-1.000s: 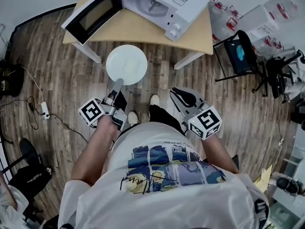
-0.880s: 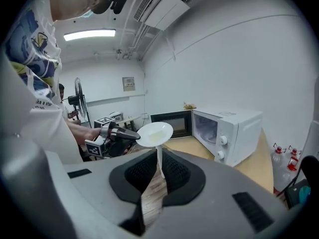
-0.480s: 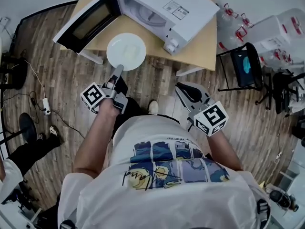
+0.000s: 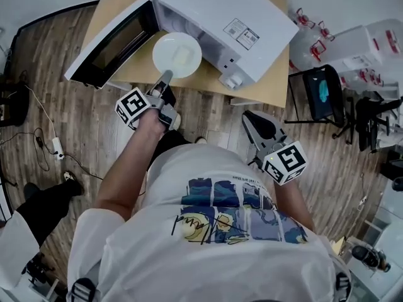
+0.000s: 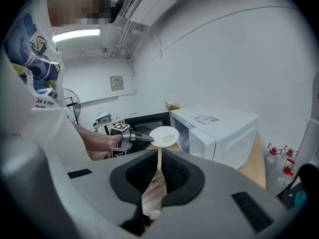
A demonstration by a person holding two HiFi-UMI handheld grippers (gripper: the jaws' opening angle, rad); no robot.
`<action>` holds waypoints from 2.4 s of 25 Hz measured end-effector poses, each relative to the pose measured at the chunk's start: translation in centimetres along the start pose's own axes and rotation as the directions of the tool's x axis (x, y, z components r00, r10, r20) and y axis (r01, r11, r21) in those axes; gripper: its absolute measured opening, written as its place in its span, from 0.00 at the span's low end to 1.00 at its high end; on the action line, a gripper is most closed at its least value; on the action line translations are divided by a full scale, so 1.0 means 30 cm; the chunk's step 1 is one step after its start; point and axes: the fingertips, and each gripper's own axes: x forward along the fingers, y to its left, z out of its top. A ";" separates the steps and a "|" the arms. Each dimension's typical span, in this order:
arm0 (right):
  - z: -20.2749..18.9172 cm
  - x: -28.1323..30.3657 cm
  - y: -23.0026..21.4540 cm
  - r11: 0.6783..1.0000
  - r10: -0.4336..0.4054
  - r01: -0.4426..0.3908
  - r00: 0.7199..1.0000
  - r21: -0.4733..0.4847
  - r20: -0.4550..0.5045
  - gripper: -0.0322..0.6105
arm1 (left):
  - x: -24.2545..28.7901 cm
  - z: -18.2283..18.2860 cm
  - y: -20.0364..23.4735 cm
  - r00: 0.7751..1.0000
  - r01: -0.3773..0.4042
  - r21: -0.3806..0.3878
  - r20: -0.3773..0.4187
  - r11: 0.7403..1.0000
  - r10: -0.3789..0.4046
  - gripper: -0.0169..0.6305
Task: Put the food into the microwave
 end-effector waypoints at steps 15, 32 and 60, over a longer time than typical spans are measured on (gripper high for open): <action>0.084 0.078 -0.119 0.965 -0.238 0.239 0.971 0.112 -0.020 0.09 | 0.406 0.125 0.131 0.986 -0.022 -0.017 -0.166 1.000 0.019 0.06; 0.071 0.046 -0.132 0.886 -0.420 0.426 0.905 0.184 -0.069 0.09 | 0.609 0.117 0.226 0.956 -0.065 -0.028 -0.289 0.998 0.054 0.06; 0.063 0.083 -0.084 0.875 -0.425 0.431 0.902 0.219 -0.078 0.09 | 0.603 0.081 0.211 0.877 -0.193 0.446 -0.322 0.874 0.358 0.34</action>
